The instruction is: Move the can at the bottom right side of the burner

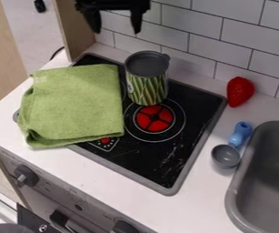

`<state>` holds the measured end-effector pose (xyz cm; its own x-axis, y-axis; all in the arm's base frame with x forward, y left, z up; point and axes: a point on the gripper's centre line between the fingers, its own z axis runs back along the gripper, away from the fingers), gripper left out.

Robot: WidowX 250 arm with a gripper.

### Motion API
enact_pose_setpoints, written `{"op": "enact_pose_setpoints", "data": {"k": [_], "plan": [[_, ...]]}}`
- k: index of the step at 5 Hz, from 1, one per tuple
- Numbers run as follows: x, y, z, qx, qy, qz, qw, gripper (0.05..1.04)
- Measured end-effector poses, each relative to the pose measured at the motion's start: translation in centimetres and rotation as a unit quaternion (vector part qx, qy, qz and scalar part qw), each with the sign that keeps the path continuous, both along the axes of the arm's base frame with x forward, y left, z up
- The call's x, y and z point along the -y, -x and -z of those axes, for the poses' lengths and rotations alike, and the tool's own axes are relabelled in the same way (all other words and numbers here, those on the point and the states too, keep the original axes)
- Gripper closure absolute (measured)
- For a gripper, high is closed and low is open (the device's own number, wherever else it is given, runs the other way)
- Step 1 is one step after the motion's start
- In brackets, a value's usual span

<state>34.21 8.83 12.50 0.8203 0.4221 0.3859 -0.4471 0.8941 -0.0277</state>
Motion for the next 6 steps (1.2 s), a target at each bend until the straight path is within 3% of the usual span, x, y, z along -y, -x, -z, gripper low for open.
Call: {"op": "enact_pose_setpoints", "data": {"k": [1,2,3,5,6], "plan": [[0.0,-0.5,0.6,0.000,0.004,-0.010,0.9999,0.083],[0.2,-1.9,0.6,0.046,0.008,-0.002,0.9989,0.083],[-0.6,-2.4,2.5,0.047,0.009,-0.008,0.9988,0.083],[-0.5,-3.3,3.9,0.071,0.017,-0.017,0.9972,0.083],[-0.6,-3.4,4.6,0.067,0.018,-0.023,0.9973,0.083]]}}
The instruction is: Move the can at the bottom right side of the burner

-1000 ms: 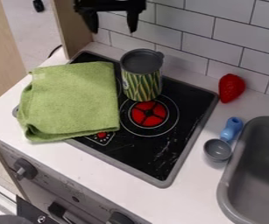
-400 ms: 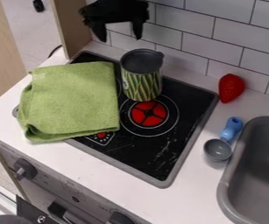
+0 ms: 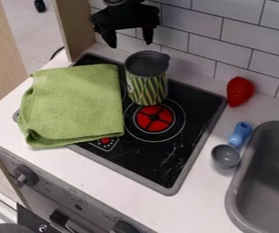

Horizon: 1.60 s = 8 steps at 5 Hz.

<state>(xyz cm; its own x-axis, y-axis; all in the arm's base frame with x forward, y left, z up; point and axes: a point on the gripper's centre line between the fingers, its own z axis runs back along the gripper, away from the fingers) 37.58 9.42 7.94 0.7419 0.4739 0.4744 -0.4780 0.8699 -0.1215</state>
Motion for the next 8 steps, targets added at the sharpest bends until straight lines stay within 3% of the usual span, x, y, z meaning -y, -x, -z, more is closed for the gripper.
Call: {"op": "enact_pose_setpoints", "data": {"k": [2,3,4,5,6,8], "plan": [[1.2,0.8,0.9,-0.031,0.055,-0.003,0.9980,0.083],[1.8,1.5,1.1,-0.056,0.061,0.001,0.9965,0.083],[2.6,2.8,0.5,-0.055,0.069,0.003,0.9961,0.083],[4.2,3.9,0.8,-0.081,0.081,0.003,0.9933,0.083],[5.7,5.0,0.5,-0.073,0.113,-0.020,0.9907,0.083],[7.3,7.4,0.8,-0.065,0.140,-0.044,0.9871,0.083]]}}
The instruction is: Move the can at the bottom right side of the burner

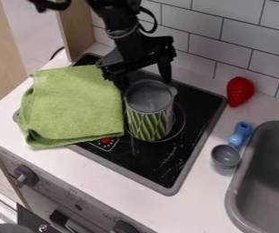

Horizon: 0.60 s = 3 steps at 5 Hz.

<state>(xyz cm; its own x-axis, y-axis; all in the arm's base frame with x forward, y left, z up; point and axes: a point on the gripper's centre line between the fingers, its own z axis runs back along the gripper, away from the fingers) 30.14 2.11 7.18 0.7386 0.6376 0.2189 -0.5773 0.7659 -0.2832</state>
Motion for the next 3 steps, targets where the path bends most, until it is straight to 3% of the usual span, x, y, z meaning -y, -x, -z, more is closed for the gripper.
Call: {"op": "enact_pose_setpoints", "data": {"k": [1,3], "plan": [[1.1,1.7,0.3,-0.016,0.013,0.024,0.9995,0.083],[2.4,3.8,0.3,-0.011,0.016,0.043,0.9989,0.083]]}}
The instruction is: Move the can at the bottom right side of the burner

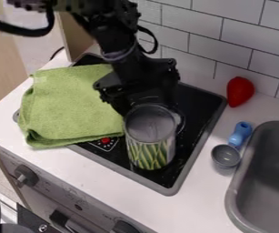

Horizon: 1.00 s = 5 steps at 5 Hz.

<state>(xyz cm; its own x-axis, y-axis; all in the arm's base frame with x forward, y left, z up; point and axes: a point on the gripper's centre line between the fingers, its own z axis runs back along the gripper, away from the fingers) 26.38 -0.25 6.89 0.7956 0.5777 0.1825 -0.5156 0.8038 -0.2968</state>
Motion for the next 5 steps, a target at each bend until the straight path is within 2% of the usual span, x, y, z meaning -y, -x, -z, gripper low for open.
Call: {"op": "enact_pose_setpoints", "data": {"k": [1,2,3,4,5], "plan": [[-0.7,0.2,-0.9,0.022,-0.020,-0.017,0.9994,0.083],[-2.2,-0.9,-2.0,0.016,-0.068,-0.046,0.9965,0.083],[-3.1,-2.5,-2.8,-0.020,-0.113,-0.059,0.9917,0.083],[-5.2,-3.5,-2.7,-0.051,-0.147,-0.048,0.9866,0.083],[-9.0,-2.6,-2.9,-0.061,-0.142,0.034,0.9874,0.083]]}}
